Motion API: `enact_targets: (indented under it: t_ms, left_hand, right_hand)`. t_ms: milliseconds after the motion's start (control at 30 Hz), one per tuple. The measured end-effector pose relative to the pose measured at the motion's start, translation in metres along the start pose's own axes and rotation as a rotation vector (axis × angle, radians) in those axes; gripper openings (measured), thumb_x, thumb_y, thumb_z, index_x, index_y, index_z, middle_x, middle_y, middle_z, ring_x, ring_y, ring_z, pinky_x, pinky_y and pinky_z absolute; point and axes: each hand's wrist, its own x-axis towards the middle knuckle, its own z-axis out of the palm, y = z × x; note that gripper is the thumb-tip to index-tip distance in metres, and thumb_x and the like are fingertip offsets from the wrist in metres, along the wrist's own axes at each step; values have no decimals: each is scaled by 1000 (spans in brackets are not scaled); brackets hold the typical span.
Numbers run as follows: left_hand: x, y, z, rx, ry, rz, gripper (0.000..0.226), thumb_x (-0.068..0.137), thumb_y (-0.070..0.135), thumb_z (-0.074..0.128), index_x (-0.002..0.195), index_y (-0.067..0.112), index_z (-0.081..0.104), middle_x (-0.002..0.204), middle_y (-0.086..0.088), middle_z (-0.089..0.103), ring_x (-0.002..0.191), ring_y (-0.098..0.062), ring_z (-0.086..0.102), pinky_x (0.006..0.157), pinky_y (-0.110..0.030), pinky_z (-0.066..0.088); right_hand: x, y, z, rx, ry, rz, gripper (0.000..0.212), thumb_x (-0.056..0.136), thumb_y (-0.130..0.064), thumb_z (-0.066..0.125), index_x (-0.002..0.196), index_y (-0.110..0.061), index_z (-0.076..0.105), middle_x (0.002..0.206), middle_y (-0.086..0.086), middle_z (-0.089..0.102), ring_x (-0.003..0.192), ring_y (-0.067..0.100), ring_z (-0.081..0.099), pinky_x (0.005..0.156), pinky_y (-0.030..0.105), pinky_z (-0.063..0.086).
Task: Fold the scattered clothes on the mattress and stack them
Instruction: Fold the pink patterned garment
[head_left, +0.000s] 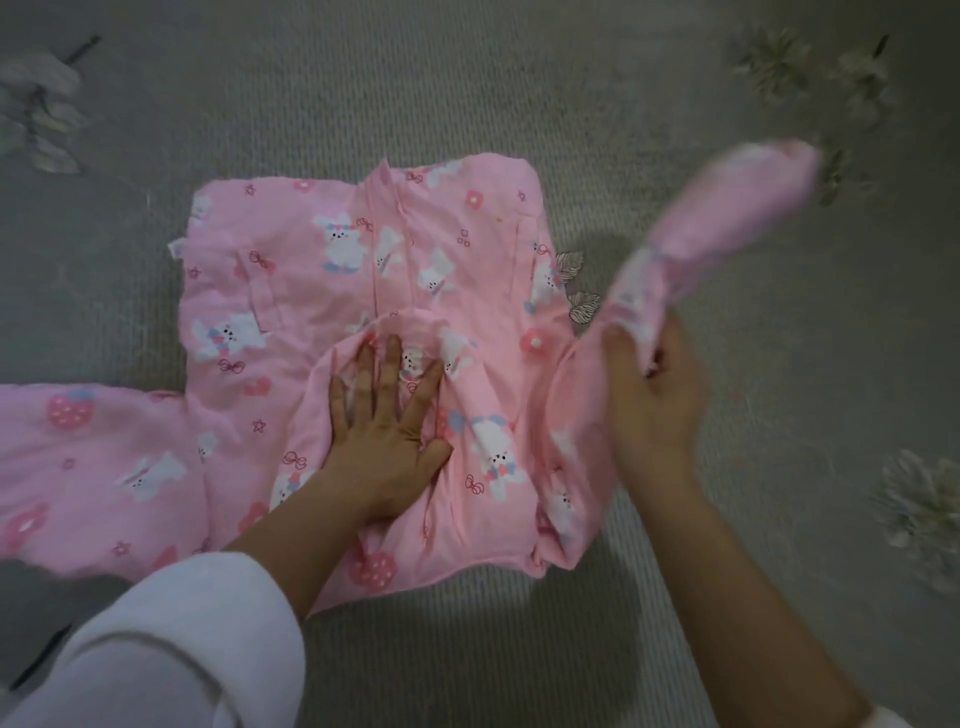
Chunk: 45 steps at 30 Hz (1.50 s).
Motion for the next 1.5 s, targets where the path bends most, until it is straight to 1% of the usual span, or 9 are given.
enact_targets:
  t_ms: [133, 333, 533, 667, 967, 1100, 1233, 1367, 1500]
  left_hand:
    - [0, -2, 0, 5, -38, -11, 78, 68, 68, -1, 130, 44, -40, 137, 0, -55, 130, -25, -47, 107, -48, -26]
    - [0, -6, 9, -31, 51, 29, 76, 76, 68, 3, 137, 42, -36, 141, -1, -51, 131, -23, -46, 107, -48, -27]
    - [-4, -7, -3, -130, 24, 54, 80, 71, 60, 12, 139, 41, -27, 150, 0, -37, 137, -19, -37, 114, -48, -17]
    - [-32, -26, -32, -271, 326, 170, 76, 77, 29, 38, 151, 20, 21, 158, -4, 16, 147, -20, 9, 119, -40, 8]
    - [-77, -69, -6, -532, 409, -617, 101, 66, 80, 37, 150, 30, 16, 160, -6, 2, 145, -23, -5, 115, -41, -4]
    - [-93, -74, -12, -645, 661, -965, 100, 78, 52, 67, 152, 21, 8, 158, -16, -5, 145, -33, -4, 115, -49, 4]
    - [-107, -115, -11, -1205, 875, -1450, 93, 71, 34, 73, 145, 10, 22, 142, -19, 39, 125, -36, 44, 100, -49, 42]
    - [-118, -143, -28, -1624, 1049, -1387, 45, 77, 25, 73, 115, 11, 54, 103, -1, 64, 83, -14, 64, 67, -30, 53]
    - [-111, -144, -58, -1281, 1118, -1043, 35, 83, 25, 62, 115, 11, 58, 108, -1, 64, 87, -11, 63, 72, -21, 51]
  right_hand:
    - [-9, 1, 60, -400, -340, -220, 47, 88, -28, 49, 134, -21, 55, 96, 4, 53, 97, 24, 52, 84, 36, 40]
    - [-22, 13, 79, -593, -636, -75, 48, 97, -53, 28, 145, -45, 30, 157, -10, 18, 145, 9, -1, 113, 41, -4]
    - [-29, 22, 77, -578, -710, -136, 45, 98, -54, 18, 139, -60, 0, 159, -18, -2, 145, 10, -17, 115, 51, -15]
    - [-34, 18, 83, -658, -768, -197, 61, 88, -72, 23, 142, -60, -2, 158, -19, -12, 145, 17, -20, 111, 54, -17]
    - [-41, 25, 120, -973, -813, -149, 91, 81, -76, 39, 146, -46, -17, 158, -5, -22, 142, 36, -25, 105, 68, -12]
    - [-41, 22, 128, -1080, -821, -132, 92, 82, -76, 37, 146, -41, -19, 158, 0, -23, 142, 41, -20, 105, 72, -3]
    - [-41, 17, 133, -1130, -834, -114, 93, 83, -75, 37, 146, -39, -21, 158, 1, -24, 143, 43, -17, 104, 75, 3]
    - [-42, 14, 134, -1141, -836, -103, 92, 85, -73, 38, 146, -39, -22, 158, 1, -24, 143, 42, -16, 103, 76, 6]
    - [-41, 13, 136, -1150, -851, -90, 92, 85, -73, 38, 145, -40, -23, 157, 1, -25, 143, 42, -17, 104, 76, 6]
